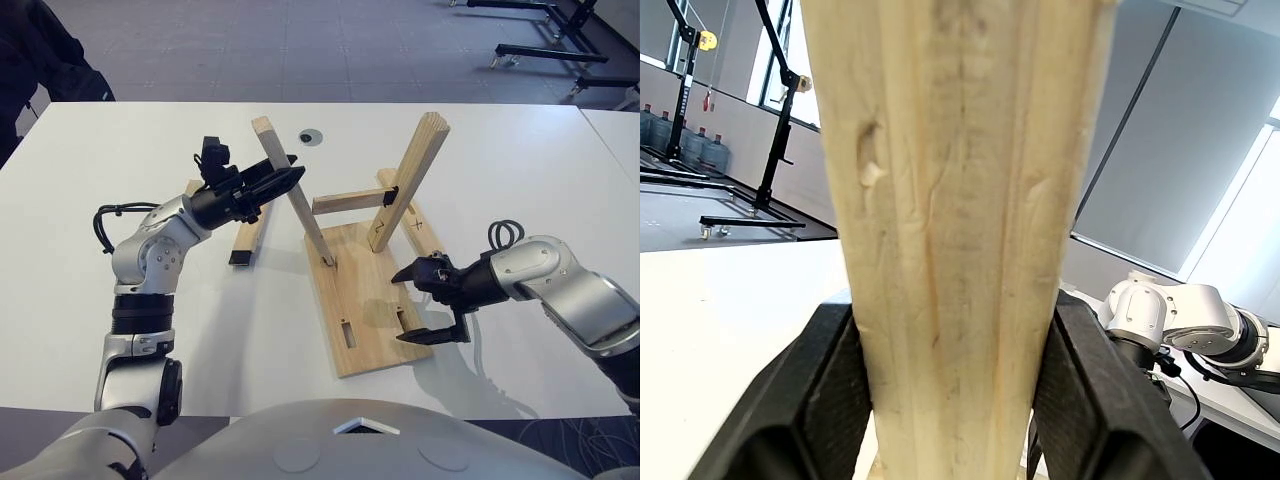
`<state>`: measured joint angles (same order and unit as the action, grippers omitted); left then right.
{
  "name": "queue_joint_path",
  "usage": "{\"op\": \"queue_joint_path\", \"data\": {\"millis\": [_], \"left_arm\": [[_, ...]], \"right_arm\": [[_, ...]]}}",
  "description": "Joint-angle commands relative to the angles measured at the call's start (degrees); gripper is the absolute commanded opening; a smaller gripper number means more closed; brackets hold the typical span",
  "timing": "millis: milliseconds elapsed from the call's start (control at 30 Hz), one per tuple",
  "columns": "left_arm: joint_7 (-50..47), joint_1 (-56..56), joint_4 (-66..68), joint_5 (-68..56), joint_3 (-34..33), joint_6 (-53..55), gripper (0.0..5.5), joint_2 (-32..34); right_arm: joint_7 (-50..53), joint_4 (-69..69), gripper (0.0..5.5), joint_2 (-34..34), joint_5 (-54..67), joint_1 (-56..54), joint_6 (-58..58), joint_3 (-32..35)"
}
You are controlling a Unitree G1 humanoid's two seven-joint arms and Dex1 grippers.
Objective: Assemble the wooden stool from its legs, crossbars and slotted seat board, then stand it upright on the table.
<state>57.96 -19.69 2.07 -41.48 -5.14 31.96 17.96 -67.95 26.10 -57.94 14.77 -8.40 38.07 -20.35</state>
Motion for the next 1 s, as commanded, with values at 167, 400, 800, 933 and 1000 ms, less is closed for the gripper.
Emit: {"op": "queue_joint_path", "data": {"millis": [167, 400, 800, 933, 1000], "left_arm": [[-0.1, 1.3, 1.4, 1.9, 1.1, -1.7, 2.04, 0.5], [-0.5, 1.8, 0.8, 1.8, 1.5, -1.9, 2.04, 0.4], [-1.8, 0.4, 0.8, -0.1, 0.0, -0.8, 2.04, 0.6], [-1.8, -0.3, 1.0, -0.2, -0.3, -0.7, 2.04, 0.9], [-1.7, -0.5, 1.0, -0.3, -0.4, -0.7, 2.04, 1.0]], "right_arm": [[0.3, -0.7, 5.40, -0.8, -4.3, 2.4, -5.2, -1.4], [3.7, -3.7, 5.40, 0.8, -10.2, 2.6, -9.2, -3.1], [7.0, -6.1, 5.40, 2.5, -13.7, 3.2, -11.0, -4.5], [7.5, -7.6, 5.40, 2.2, -16.0, 3.1, -13.3, -5.2], [7.6, -8.6, 5.40, 2.2, -16.9, 3.0, -14.3, -5.3]]}}
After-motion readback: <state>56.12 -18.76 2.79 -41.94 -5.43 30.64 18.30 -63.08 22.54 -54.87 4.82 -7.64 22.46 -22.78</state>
